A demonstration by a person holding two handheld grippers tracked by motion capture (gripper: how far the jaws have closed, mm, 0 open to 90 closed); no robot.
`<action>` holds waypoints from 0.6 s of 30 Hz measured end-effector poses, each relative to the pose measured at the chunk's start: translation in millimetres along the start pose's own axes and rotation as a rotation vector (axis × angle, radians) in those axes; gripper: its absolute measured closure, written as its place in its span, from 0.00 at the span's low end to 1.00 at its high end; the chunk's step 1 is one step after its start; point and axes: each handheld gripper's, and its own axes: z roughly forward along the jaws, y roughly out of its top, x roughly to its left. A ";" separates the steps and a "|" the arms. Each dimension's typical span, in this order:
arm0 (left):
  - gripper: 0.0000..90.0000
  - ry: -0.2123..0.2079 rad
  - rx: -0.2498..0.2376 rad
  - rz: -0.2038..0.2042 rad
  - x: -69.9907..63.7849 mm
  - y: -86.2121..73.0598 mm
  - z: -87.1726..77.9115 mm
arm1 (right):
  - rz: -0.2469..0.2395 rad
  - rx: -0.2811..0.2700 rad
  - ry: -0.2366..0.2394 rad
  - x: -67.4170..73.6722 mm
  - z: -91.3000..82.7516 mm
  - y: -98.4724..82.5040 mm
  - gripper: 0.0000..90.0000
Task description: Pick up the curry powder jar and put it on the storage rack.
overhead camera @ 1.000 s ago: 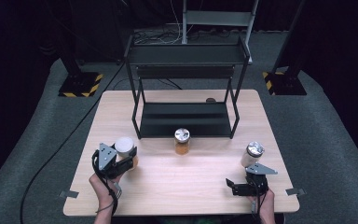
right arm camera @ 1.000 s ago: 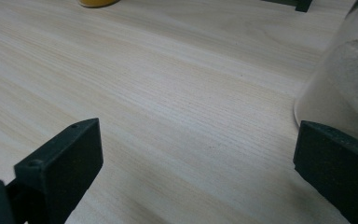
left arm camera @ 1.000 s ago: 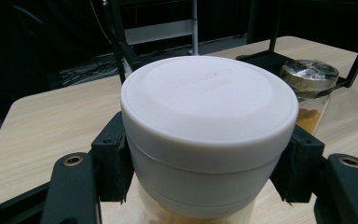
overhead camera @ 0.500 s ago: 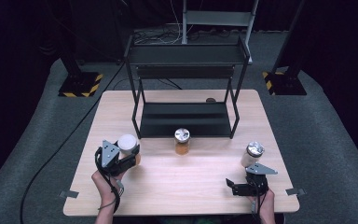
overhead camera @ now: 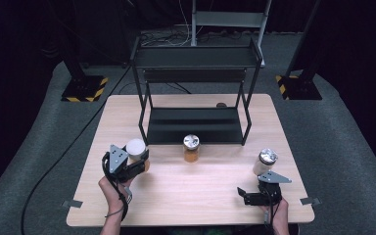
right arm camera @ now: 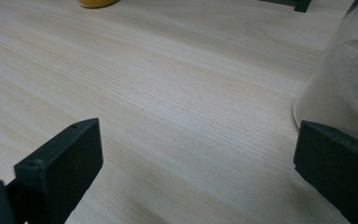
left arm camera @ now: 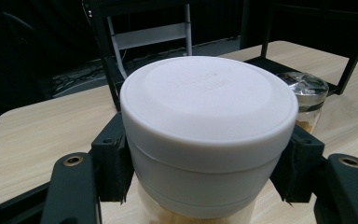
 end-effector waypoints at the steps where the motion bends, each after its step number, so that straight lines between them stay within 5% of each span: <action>1: 0.38 0.000 0.001 0.000 0.0 0.1 0.6 | 0.000 0.001 0.000 0.1 0.1 0.0 0.00; 18: 0.38 -0.006 0.006 0.010 -1.0 4.8 9.0 | 0.000 0.001 -0.002 0.1 0.1 0.0 0.00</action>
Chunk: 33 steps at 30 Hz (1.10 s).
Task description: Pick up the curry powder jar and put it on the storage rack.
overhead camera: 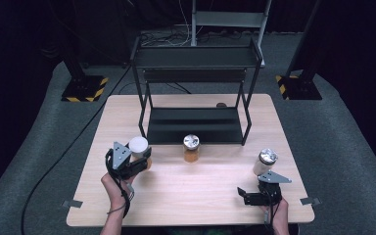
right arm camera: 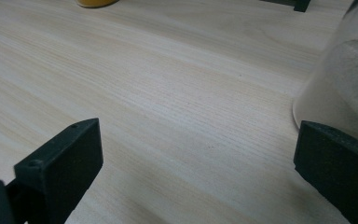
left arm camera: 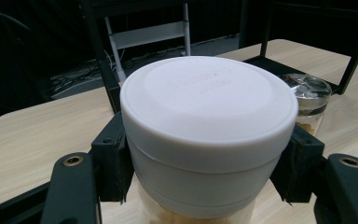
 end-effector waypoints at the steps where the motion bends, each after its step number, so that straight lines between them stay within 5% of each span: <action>1: 0.38 0.000 0.001 0.002 -0.1 0.3 0.5 | 0.000 0.000 0.000 0.0 0.0 0.0 0.00; 33: 0.38 -0.026 0.006 0.022 -5.7 13.4 16.8 | 0.001 -0.001 -0.001 0.0 -0.1 -0.1 0.00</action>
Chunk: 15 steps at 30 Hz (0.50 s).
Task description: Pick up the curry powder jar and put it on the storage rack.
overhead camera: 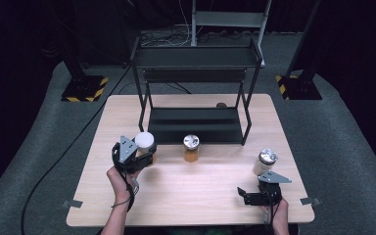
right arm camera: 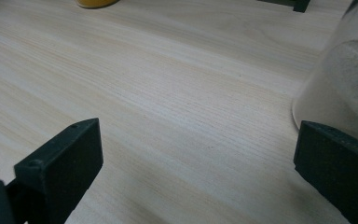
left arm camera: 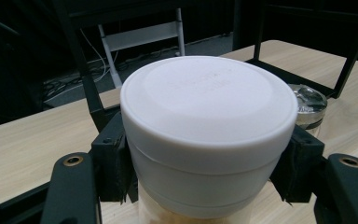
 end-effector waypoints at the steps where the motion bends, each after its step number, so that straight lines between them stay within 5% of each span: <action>1: 0.38 -0.001 0.000 0.002 0.2 0.6 0.7 | 0.000 0.000 0.000 0.0 0.0 0.0 0.00; 15: 0.38 -0.003 0.005 0.003 0.7 3.7 8.0 | 0.003 -0.003 0.000 -0.3 -0.3 -0.1 0.00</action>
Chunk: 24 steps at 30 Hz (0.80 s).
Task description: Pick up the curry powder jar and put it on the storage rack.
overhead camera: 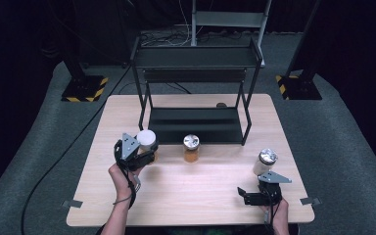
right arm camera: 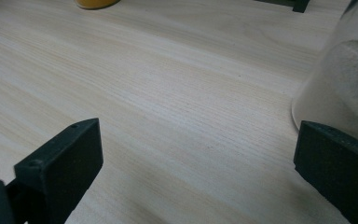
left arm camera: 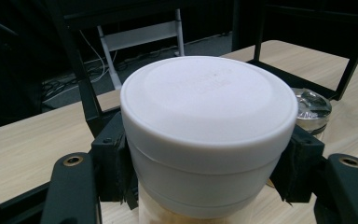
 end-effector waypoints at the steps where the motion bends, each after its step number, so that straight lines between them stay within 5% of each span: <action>1: 0.38 0.000 0.001 0.000 0.1 0.0 0.5 | 0.004 -0.001 0.000 -0.1 -0.2 0.0 0.00; 24: 0.38 -0.005 0.023 -0.002 4.0 -2.2 10.6 | 0.000 0.001 -0.003 0.2 0.0 0.1 0.00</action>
